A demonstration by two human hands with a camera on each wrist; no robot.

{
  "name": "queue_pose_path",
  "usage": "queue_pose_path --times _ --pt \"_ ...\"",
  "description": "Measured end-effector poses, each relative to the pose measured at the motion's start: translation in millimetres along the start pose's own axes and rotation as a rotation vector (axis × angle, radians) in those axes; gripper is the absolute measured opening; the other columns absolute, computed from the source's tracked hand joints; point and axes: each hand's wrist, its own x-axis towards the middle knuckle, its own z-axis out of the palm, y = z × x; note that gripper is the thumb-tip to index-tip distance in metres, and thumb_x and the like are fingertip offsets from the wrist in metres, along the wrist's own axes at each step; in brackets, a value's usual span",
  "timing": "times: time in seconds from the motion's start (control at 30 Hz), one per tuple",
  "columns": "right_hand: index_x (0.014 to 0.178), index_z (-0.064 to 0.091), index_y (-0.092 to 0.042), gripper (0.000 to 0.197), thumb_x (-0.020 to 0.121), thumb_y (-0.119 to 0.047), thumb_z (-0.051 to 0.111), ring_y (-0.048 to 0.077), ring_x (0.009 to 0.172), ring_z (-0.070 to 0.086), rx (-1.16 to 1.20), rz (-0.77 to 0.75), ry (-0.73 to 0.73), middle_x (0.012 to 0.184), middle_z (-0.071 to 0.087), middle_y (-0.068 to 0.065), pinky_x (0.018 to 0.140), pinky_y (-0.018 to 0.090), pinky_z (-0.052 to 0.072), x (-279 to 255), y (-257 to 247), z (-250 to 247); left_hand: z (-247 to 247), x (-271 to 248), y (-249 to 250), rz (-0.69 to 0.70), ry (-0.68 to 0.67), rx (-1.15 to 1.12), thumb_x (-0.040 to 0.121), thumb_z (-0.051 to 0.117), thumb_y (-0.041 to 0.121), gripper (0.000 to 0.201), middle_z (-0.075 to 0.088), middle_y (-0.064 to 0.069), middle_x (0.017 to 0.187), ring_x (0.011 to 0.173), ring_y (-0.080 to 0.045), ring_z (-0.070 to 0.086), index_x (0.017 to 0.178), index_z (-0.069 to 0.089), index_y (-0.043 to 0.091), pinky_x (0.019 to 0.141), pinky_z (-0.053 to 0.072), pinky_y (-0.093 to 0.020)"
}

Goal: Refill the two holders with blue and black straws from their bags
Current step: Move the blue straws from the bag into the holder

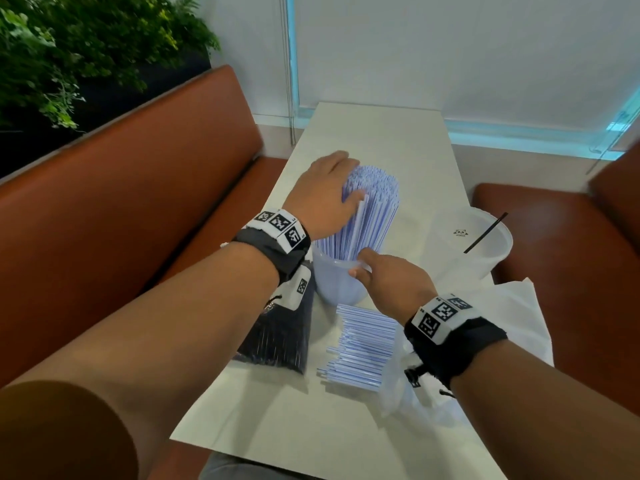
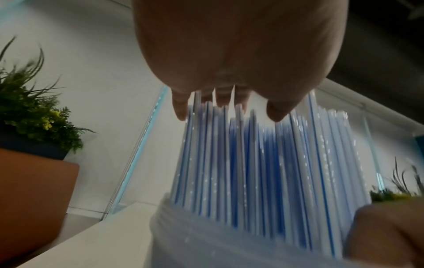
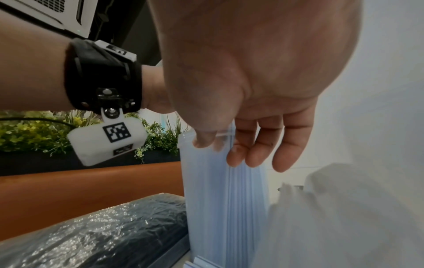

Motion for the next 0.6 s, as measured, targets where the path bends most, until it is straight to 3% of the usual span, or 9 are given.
queue_pose_path --times 0.07,0.17,0.23,0.3,0.37,0.43,0.5,0.6 --pt "0.115 0.044 -0.035 0.024 0.103 -0.055 0.036 0.018 0.072 0.056 0.034 0.0 0.094 0.075 0.052 -0.01 0.049 0.027 0.025 -11 -2 -5 -11 -8 3 -0.032 0.129 -0.084 0.096 0.057 0.042 0.052 0.035 -0.005 0.157 0.146 -0.023 0.028 0.143 0.049 0.02 0.119 0.022 -0.034" --pt "0.098 0.041 -0.036 0.025 0.096 -0.061 0.039 0.005 0.052 0.047 -0.012 0.101 0.3 0.059 0.046 -0.013 0.046 0.023 0.022 -33 4 -8 -26 -32 6 -0.059 0.357 -0.195 0.092 0.061 0.034 0.04 0.045 -0.007 0.141 0.133 -0.025 0.043 0.127 0.059 0.016 0.115 0.032 -0.036" --pt "0.092 0.041 -0.029 0.04 0.091 -0.069 0.035 0.006 0.052 0.045 -0.106 0.291 0.186 0.06 0.048 -0.012 0.047 0.025 0.023 -46 18 -7 -29 -54 10 -0.055 0.458 -0.263 0.092 0.062 0.027 0.026 0.05 0.001 0.122 0.113 -0.018 0.053 0.115 0.062 0.015 0.102 0.046 -0.036" --pt "0.095 0.04 -0.023 0.054 0.086 -0.076 0.035 0.01 0.055 0.046 -0.193 0.476 -0.047 0.067 0.052 -0.01 0.049 0.028 0.024 -54 31 -4 -21 -79 21 -0.037 0.436 -0.327 0.093 0.059 0.025 0.011 0.054 0.012 0.103 0.094 -0.008 0.056 0.104 0.062 0.022 0.083 0.049 -0.026" --pt "0.094 0.04 -0.022 0.057 0.082 -0.079 0.037 0.01 0.057 0.046 -0.212 0.556 -0.176 0.07 0.053 -0.009 0.049 0.029 0.025 -57 33 -2 -5 -102 36 -0.048 0.182 -0.382 0.093 0.051 0.036 0.01 0.059 0.016 0.091 0.082 -0.004 0.058 0.096 0.059 0.031 0.073 0.048 -0.022" --pt "0.083 0.048 -0.019 0.05 0.084 -0.069 0.042 0.012 0.059 0.05 -0.188 0.547 -0.225 0.069 0.055 -0.007 0.051 0.028 0.028 -55 30 1 19 -119 46 -0.042 -0.201 -0.294 0.093 0.045 0.046 0.021 0.063 0.016 0.092 0.081 -0.001 0.059 0.098 0.061 0.033 0.073 0.053 -0.027" --pt "0.075 0.05 -0.017 0.035 0.086 -0.05 0.048 0.014 0.061 0.052 -0.123 0.523 -0.249 0.07 0.055 -0.005 0.053 0.028 0.031 -53 26 2 46 -131 48 0.006 -0.497 -0.112 0.097 0.049 0.047 0.026 0.064 0.014 0.107 0.095 -0.007 0.06 0.111 0.065 0.031 0.085 0.054 -0.038" --pt "0.075 0.053 -0.015 0.025 0.09 -0.034 0.048 0.018 0.066 0.053 0.013 0.544 -0.268 0.073 0.054 -0.001 0.058 0.029 0.035 -50 23 1 77 -143 51 0.034 -0.659 -0.03 0.097 0.057 0.045 0.042 0.055 0.002 0.134 0.121 -0.018 0.051 0.133 0.061 0.022 0.098 0.047 -0.039"
